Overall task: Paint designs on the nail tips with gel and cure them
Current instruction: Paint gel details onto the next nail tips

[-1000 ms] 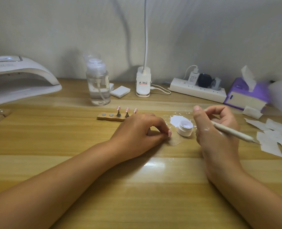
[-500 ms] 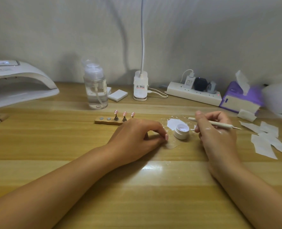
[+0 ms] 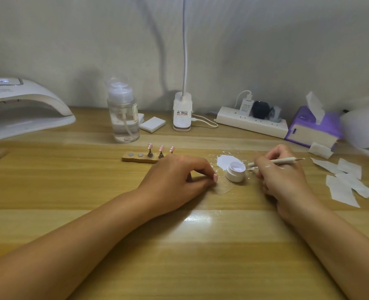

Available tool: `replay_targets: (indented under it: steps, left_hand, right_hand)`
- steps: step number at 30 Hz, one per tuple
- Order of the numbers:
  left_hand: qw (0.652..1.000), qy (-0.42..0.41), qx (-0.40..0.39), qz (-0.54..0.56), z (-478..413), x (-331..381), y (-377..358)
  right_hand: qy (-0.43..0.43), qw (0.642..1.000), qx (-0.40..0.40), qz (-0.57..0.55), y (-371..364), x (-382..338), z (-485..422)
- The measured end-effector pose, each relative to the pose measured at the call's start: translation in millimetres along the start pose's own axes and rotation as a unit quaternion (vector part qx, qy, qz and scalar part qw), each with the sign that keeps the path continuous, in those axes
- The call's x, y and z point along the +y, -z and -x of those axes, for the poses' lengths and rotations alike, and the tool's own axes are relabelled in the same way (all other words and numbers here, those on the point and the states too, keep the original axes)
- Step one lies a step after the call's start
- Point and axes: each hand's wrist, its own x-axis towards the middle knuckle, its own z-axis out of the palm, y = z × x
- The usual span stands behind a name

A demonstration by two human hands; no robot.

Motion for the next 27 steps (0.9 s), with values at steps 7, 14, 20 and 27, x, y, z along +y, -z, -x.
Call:
replay_targets:
  steps: [7, 14, 20, 27]
  left_hand:
    - [1.000, -0.004, -0.001, -0.005, -0.3, -0.7, 0.1]
    - [1.000, -0.001, 0.001, -0.004, -0.1, -0.4, -0.2]
    - [1.000, 0.000, -0.003, -0.006, -0.1, -1.0, -0.4]
    - [1.000, 0.007, -0.002, -0.002, 0.1, -0.6, -0.5]
  right_hand:
    - [0.017, 0.999, 0.012, 0.028, -0.3, 1.5, 1.1]
    - [0.020, 1.000, -0.007, 0.019, 1.9, 1.1, 3.2]
    - [0.007, 1.000, -0.007, 0.029, 6.7, 1.1, 5.8]
    - [0.069, 0.997, 0.040, -0.024, 5.4, -4.9, 19.4]
